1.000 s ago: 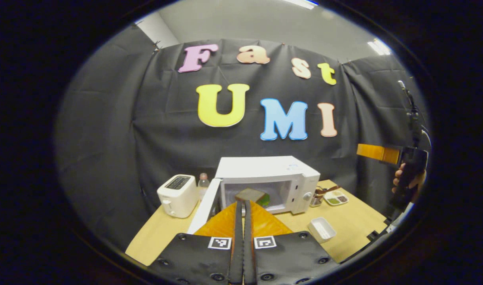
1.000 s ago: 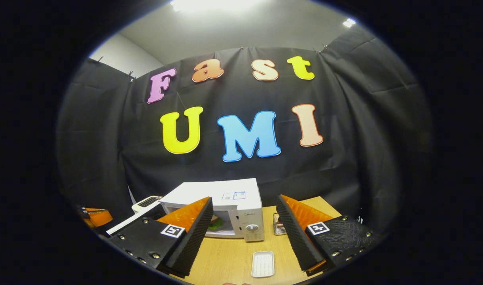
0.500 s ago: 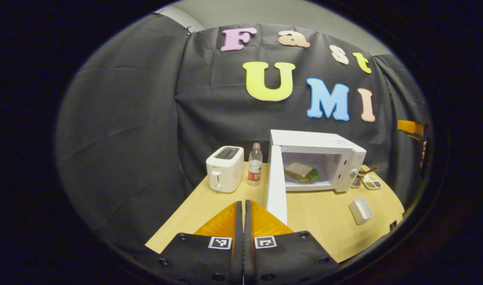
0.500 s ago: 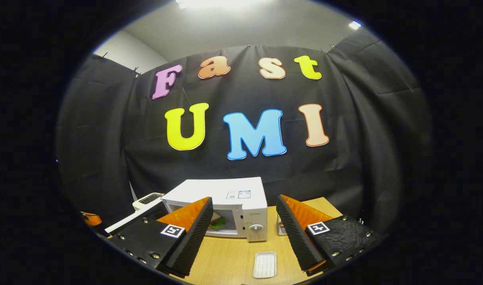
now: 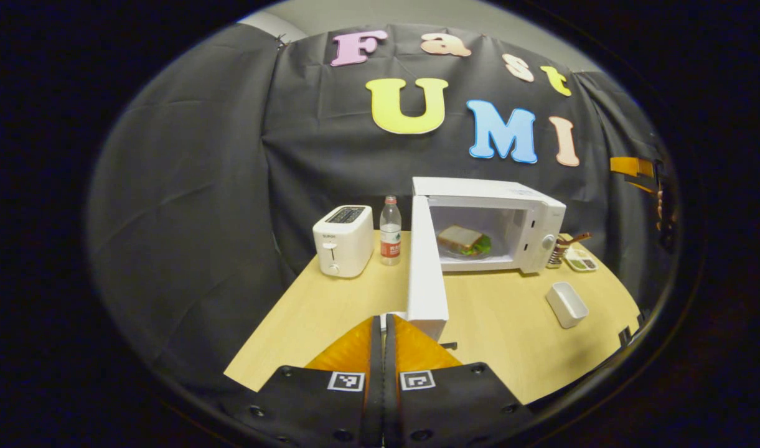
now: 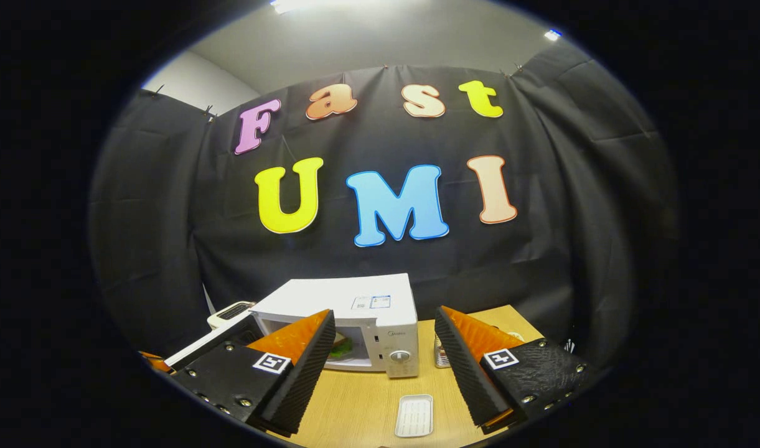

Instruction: Open the microwave oven with the left hand, put the food in, and close the microwave oven.

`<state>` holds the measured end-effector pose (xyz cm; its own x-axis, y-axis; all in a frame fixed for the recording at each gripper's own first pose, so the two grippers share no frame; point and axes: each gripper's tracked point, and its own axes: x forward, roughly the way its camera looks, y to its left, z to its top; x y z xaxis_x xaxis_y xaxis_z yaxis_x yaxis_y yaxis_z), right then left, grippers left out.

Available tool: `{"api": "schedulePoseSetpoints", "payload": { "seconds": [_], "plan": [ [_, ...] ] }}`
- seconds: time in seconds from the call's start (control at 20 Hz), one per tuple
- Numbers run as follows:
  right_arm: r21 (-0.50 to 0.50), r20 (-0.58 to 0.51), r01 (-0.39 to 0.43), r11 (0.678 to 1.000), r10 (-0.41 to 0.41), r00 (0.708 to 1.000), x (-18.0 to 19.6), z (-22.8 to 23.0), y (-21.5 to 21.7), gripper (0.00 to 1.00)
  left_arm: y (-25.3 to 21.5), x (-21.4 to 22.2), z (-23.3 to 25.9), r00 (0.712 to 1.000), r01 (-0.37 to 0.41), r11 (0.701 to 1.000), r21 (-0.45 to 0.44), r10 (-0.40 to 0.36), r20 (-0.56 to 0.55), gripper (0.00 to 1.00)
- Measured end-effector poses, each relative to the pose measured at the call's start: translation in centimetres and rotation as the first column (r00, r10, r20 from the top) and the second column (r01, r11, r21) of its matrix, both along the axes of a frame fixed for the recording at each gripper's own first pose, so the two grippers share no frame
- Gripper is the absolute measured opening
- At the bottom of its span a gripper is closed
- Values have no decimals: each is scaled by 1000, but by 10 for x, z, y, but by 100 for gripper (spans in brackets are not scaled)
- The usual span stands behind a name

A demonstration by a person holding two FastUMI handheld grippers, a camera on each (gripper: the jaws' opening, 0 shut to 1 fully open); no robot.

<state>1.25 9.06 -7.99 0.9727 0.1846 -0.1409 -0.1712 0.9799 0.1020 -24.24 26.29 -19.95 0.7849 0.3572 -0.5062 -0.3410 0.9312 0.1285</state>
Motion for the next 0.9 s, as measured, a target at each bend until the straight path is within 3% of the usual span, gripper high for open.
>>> {"api": "schedulePoseSetpoints", "payload": {
  "seconds": [0.45,0.9],
  "plan": [
    [-3,-11,-6,1000,6,1000,8,-5,-21,97,-92,38,-5,995,100,991,-89,-98,20,7],
    [-13,-41,37,999,-38,998,18,-18,-59,96,-166,112,-18,967,256,955,-149,-252,41,7]
  ]
}}
